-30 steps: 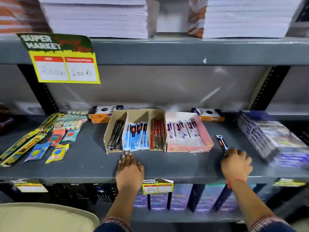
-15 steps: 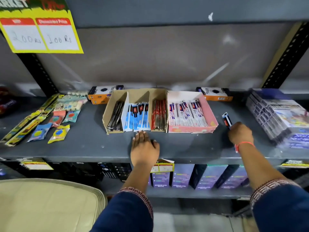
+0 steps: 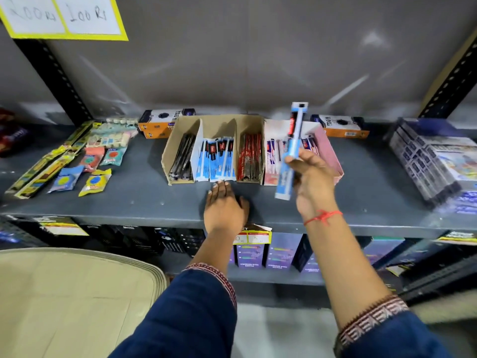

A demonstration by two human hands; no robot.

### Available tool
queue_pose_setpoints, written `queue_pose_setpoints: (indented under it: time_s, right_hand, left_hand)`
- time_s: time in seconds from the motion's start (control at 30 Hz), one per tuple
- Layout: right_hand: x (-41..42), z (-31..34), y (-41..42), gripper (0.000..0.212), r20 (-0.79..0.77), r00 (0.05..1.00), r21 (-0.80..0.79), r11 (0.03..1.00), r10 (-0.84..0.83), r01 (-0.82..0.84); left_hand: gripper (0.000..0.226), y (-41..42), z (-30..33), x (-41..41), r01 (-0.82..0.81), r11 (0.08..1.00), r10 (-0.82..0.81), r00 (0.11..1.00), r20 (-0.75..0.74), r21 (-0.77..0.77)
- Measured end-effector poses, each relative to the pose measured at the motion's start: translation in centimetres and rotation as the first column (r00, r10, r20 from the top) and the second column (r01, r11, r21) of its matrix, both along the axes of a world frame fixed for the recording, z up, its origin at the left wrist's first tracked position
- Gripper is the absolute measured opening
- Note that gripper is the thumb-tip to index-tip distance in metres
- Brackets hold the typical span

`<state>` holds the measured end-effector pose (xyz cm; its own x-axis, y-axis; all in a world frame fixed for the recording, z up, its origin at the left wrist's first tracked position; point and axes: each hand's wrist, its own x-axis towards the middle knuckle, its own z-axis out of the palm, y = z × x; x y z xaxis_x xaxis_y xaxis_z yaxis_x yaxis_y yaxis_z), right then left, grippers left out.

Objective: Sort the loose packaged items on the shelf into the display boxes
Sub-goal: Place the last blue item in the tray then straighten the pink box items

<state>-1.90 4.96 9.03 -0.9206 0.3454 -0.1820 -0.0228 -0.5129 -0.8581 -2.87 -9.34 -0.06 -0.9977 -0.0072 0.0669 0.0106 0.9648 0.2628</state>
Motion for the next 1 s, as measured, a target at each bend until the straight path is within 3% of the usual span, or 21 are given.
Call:
queue_pose_setpoints:
  time_s: [0.17, 0.3, 0.87, 1.0]
  right_hand:
    - [0.0, -0.2, -3.0, 0.031, 0.024, 0.972, 0.040, 0.971, 0.234, -0.235]
    - [-0.1, -0.8, -4.3, 0.031, 0.051, 0.945, 0.067, 0.943, 0.323, -0.326]
    - [-0.8, -1.6, -6.0, 0.026, 0.110, 0.922, 0.135, 0.913, 0.371, -0.384]
    - [-2.4, -1.7, -6.9, 0.035, 0.128, 0.962, 0.336, 0.902, 0.242, -0.272]
  left_hand:
    - [0.056, -2.1, -0.3, -0.1, 0.006, 1.000, -0.005, 1.000, -0.027, 0.020]
    - [0.057, -2.9, -0.6, -0.1, -0.024, 1.000, 0.024, 0.998, -0.052, 0.008]
    - [0.069, -2.9, -1.8, -0.3, -0.028, 0.997, 0.034, 0.995, -0.094, 0.067]
    - [0.087, -2.8, -1.0, -0.1, -0.004, 0.996, 0.011, 0.997, -0.075, 0.091]
